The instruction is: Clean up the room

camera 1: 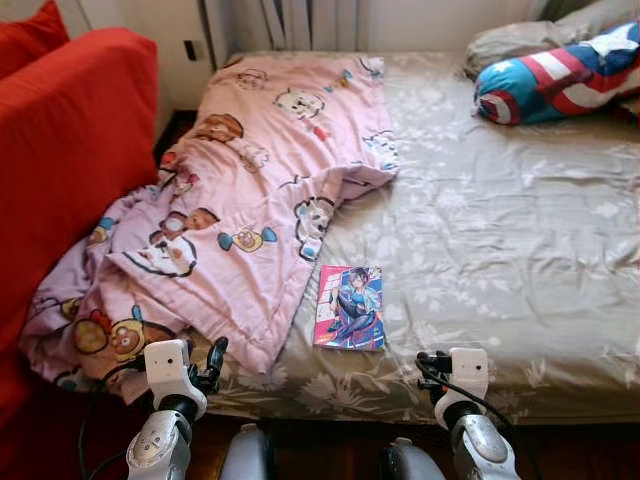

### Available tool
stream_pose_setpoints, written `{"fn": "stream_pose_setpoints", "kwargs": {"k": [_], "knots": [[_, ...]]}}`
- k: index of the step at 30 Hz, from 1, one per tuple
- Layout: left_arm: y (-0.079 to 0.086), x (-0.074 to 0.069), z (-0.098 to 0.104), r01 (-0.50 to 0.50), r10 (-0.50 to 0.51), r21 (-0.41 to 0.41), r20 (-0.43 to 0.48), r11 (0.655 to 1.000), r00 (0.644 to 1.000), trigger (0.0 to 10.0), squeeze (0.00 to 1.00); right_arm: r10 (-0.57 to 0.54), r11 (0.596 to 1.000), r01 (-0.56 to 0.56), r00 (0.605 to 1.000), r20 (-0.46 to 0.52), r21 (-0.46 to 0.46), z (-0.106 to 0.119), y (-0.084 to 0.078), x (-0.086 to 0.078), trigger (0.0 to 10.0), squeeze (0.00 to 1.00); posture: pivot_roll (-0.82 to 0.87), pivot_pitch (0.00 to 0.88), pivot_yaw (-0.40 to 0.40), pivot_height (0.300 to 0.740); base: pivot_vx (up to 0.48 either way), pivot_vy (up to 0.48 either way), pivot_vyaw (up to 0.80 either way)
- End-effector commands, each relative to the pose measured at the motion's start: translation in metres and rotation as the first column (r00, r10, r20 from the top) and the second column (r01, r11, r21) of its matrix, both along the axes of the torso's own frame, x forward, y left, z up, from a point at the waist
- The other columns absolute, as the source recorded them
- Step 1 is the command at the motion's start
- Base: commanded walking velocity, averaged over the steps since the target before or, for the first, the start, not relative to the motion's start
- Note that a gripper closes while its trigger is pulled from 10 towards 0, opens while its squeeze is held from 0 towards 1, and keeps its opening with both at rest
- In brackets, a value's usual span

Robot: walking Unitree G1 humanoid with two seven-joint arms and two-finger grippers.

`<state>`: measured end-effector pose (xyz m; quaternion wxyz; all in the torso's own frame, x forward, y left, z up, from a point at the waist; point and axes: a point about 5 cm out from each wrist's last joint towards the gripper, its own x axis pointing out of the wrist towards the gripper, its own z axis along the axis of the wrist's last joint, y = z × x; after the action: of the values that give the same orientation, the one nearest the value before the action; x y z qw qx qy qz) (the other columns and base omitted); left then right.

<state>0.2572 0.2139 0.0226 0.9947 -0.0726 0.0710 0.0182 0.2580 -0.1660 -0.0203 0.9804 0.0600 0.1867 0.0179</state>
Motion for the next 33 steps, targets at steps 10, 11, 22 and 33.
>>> {"fn": "stream_pose_setpoints", "kwargs": {"k": [10,11,22,33], "knots": [[0.0019,-0.0047,-0.0043,-0.001,0.001,0.001,-0.023,1.000,1.000,10.0,0.00,0.013,1.000,-0.012,1.000,-0.028,0.007,-0.0059,0.0022,-0.0061,10.0,0.00,0.02,0.159,0.009,0.646,0.000,0.000,0.40],[0.0019,-0.0047,-0.0043,-0.001,0.001,0.001,-0.023,1.000,1.000,10.0,0.00,0.013,1.000,-0.012,1.000,-0.028,0.007,-0.0059,0.0022,-0.0061,10.0,0.00,0.02,0.159,0.009,0.646,0.000,0.000,0.00],[0.0008,-0.0044,-0.0045,0.003,-0.003,0.003,-0.023,1.000,1.000,10.0,0.00,0.044,0.999,-0.044,0.999,-0.021,0.004,-0.0045,0.0052,-0.0044,10.0,0.00,0.02,0.161,0.008,0.646,0.145,0.000,0.00],[-0.0006,-0.0031,-0.0042,0.006,-0.006,0.003,-0.021,1.000,1.000,10.0,0.00,0.054,0.998,-0.054,0.999,-0.004,0.016,-0.0043,0.0086,-0.0057,10.0,0.00,0.02,0.164,0.009,0.646,0.311,0.000,0.29]]}}
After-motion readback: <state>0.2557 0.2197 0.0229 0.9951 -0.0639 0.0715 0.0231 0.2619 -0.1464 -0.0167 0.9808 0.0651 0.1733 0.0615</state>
